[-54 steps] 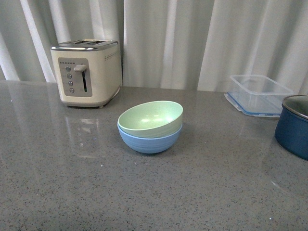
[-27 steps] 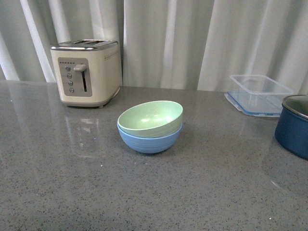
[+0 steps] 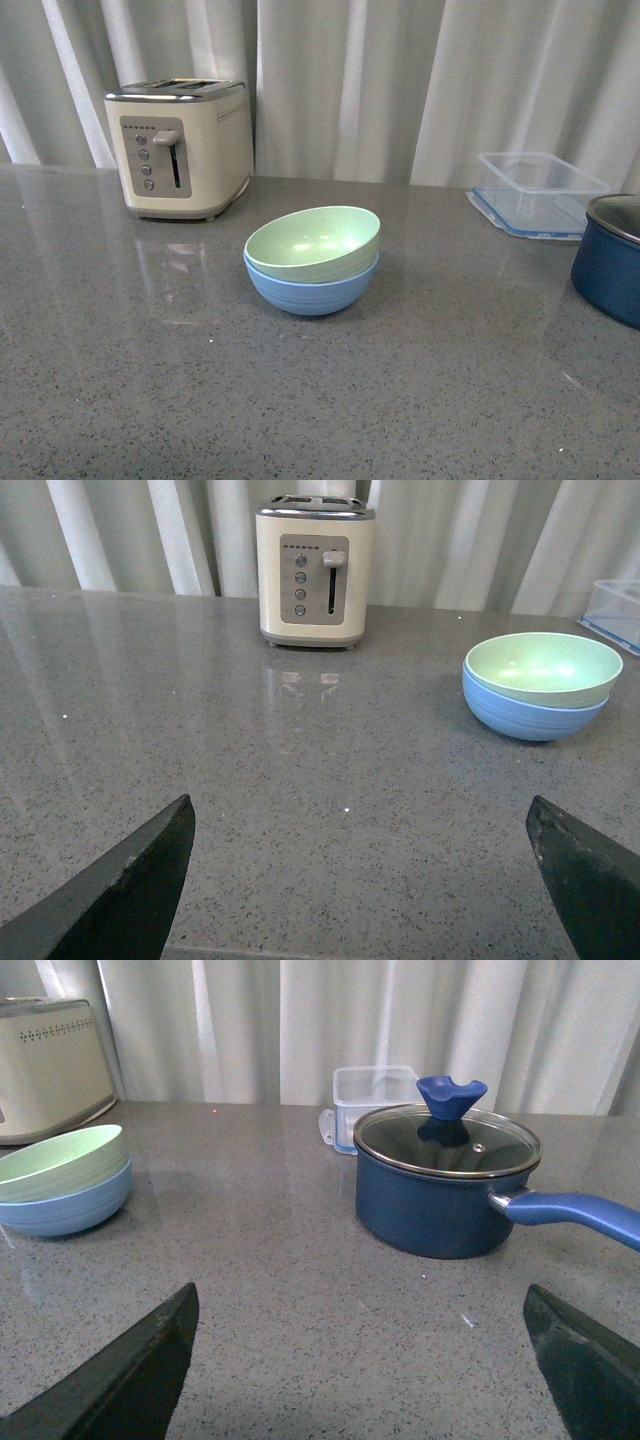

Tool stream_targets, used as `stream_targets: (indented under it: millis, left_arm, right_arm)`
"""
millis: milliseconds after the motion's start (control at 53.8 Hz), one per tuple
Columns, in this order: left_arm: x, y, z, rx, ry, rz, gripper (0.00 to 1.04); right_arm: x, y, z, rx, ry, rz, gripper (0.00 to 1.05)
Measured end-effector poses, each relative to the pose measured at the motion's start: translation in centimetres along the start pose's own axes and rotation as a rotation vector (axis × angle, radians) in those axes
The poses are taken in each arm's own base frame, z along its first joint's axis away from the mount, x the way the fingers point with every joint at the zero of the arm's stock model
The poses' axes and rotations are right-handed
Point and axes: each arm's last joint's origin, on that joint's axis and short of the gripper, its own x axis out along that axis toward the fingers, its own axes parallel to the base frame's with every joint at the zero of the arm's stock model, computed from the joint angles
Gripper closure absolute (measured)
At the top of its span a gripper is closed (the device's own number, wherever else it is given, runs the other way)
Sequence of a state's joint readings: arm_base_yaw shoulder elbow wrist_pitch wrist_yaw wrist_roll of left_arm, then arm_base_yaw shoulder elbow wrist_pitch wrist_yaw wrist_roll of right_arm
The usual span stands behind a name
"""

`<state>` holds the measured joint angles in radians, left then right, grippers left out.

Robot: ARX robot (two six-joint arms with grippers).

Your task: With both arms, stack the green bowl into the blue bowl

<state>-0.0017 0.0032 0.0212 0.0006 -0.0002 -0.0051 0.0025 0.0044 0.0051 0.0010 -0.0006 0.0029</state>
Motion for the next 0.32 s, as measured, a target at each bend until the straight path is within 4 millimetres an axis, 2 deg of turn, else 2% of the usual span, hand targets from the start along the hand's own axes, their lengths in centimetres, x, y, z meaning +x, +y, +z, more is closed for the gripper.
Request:
stream_targets:
  millis: [316]
  left_arm:
    - [0.00,0.00,0.00,0.000,0.000,0.000,0.07]
  right_arm:
    - [0.00,0.00,0.00,0.000,0.000,0.000,0.10]
